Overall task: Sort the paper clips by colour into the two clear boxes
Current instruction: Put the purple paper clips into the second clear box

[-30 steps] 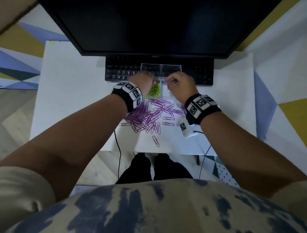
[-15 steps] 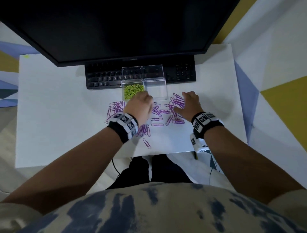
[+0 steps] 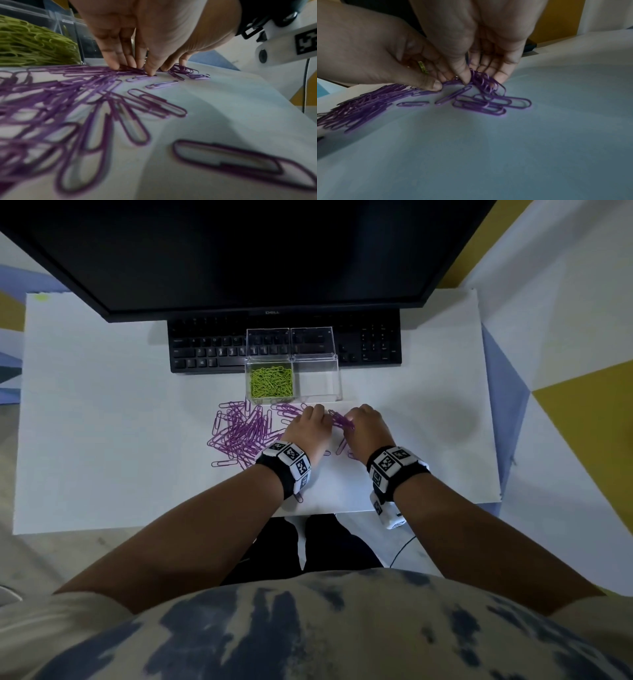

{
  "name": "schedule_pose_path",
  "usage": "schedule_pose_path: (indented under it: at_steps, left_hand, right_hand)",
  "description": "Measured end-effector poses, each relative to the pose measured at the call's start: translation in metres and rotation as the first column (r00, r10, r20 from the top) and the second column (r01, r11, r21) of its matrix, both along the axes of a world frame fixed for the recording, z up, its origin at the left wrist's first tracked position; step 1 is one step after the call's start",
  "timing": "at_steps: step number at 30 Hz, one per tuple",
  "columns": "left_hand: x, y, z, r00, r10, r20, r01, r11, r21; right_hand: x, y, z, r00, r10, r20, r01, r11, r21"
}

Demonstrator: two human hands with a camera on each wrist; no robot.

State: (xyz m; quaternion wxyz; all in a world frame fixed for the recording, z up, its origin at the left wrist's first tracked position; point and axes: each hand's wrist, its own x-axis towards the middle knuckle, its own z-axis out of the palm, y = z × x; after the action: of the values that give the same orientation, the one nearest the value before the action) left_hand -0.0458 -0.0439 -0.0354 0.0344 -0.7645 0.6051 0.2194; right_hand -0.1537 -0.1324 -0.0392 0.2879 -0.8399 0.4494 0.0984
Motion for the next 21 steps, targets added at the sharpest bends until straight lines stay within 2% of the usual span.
schedule_pose_path:
  at_steps: [4,7,9,14,16,18,21]
  left_hand:
    - [0.008,0.003,0.001,0.998,-0.060,0.029,0.060,0.998,0.018]
    - [0.010,0.003,0.006,0.998,-0.068,0.010,0.067,0.991,0.113]
    - [0.012,0.006,0.005,0.996,-0.071,0.045,0.066,0.992,0.109]
    - [0.014,0.012,0.009,0.995,-0.084,0.061,0.079,0.993,0.087]
    - [0.018,0.014,0.013,0.996,-0.075,0.045,0.073,0.996,0.058]
    - [0.020,0.015,0.015,0.997,-0.068,0.034,0.066,0.997,0.036]
    - [0.025,0.016,0.022,0.998,-0.057,0.032,0.056,0.998,0.029]
  right_hand:
    - [-0.004,-0.003,0.006,1.000,-0.021,-0.013,0.022,0.999,0.049]
    - [-0.007,-0.008,0.016,0.998,-0.040,0.043,0.035,0.995,0.098]
    - [-0.004,-0.014,0.031,0.993,-0.065,0.097,0.052,0.991,0.127]
    - [0.031,-0.035,0.071,0.990,0.031,0.136,-0.048,0.991,0.124]
    - [0.056,-0.044,0.081,0.984,0.163,0.077,-0.166,0.985,0.039]
    - [0.078,-0.047,0.088,0.956,0.291,-0.047,-0.292,0.956,-0.031]
    - [0.105,-0.042,0.089,0.903,0.393,-0.173,-0.411,0.908,-0.079]
